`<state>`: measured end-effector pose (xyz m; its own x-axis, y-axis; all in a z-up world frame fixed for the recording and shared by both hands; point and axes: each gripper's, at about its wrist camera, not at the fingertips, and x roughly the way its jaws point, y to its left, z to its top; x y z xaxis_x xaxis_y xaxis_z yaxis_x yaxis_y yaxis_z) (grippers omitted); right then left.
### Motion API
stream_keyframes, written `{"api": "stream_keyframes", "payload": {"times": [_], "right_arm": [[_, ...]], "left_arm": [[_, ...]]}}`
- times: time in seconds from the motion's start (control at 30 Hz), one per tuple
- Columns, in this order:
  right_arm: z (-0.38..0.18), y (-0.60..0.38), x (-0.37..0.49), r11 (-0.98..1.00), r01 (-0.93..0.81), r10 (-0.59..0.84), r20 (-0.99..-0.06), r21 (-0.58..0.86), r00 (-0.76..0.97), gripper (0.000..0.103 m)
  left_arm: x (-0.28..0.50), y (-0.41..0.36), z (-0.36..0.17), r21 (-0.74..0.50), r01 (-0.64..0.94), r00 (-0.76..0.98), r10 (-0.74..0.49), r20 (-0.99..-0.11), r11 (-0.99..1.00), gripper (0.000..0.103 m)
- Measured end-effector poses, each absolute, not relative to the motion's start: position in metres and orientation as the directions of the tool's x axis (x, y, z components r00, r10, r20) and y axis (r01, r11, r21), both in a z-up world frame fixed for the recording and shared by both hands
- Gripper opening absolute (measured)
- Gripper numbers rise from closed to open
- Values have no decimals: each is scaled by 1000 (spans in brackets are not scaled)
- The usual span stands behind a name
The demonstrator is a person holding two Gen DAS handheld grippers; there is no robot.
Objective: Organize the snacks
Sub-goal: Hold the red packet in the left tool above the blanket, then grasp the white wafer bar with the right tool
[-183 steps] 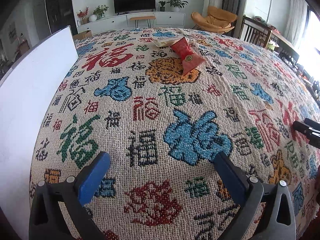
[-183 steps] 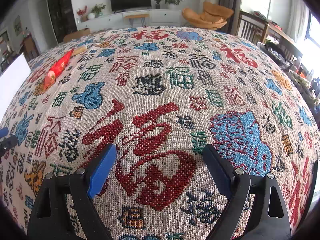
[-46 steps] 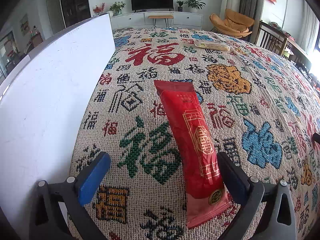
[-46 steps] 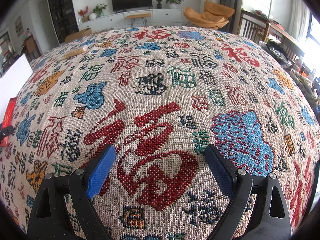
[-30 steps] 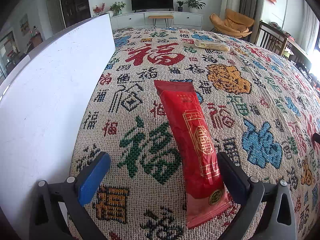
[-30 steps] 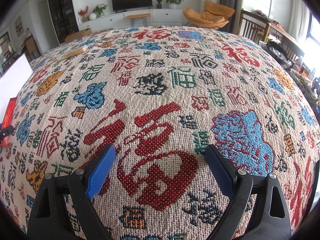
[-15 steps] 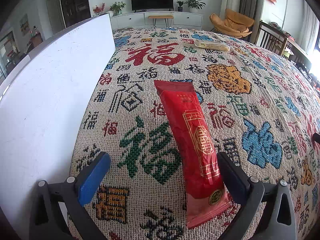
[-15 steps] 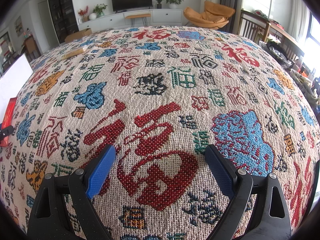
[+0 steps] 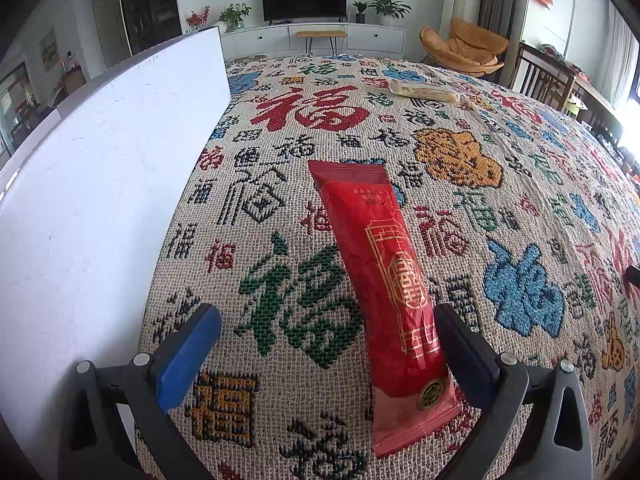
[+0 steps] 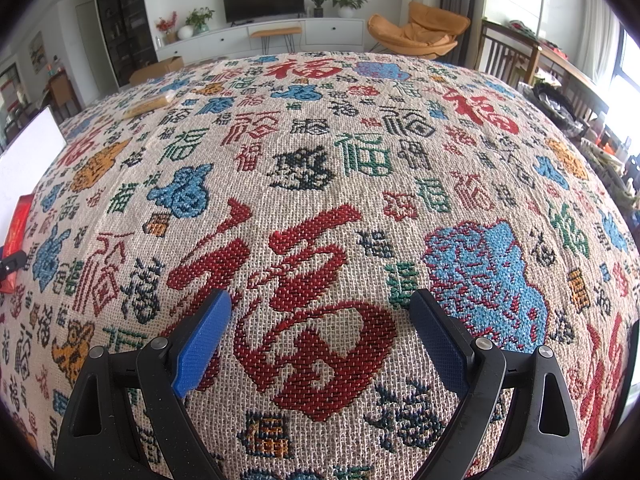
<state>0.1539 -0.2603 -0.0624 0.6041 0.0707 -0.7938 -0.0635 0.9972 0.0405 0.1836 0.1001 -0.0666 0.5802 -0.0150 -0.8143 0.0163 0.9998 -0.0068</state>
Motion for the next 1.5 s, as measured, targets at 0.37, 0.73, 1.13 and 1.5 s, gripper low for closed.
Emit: {"api": "stream_keyframes", "payload": {"times": [0.37, 0.73, 1.13, 1.5], "right_arm": [[-62, -261, 154, 997, -64, 72, -794, 42, 604, 93], [-43, -223, 177, 957, -284, 216, -813, 65, 541, 91], [-15, -53, 371, 792, -606, 249, -873, -66, 420, 91], [-46, 24, 428, 596, -767, 124, -917, -237, 380, 88]], "left_arm": [[183, 100, -66, -7, 17, 580, -16, -814, 1000, 103], [183, 100, -66, -4, 17, 581, -13, -814, 1000, 103], [184, 100, -66, -6, 6, 582, -8, -813, 1000, 103], [185, 100, -67, -7, -9, 582, -1, -813, 1000, 103]]}}
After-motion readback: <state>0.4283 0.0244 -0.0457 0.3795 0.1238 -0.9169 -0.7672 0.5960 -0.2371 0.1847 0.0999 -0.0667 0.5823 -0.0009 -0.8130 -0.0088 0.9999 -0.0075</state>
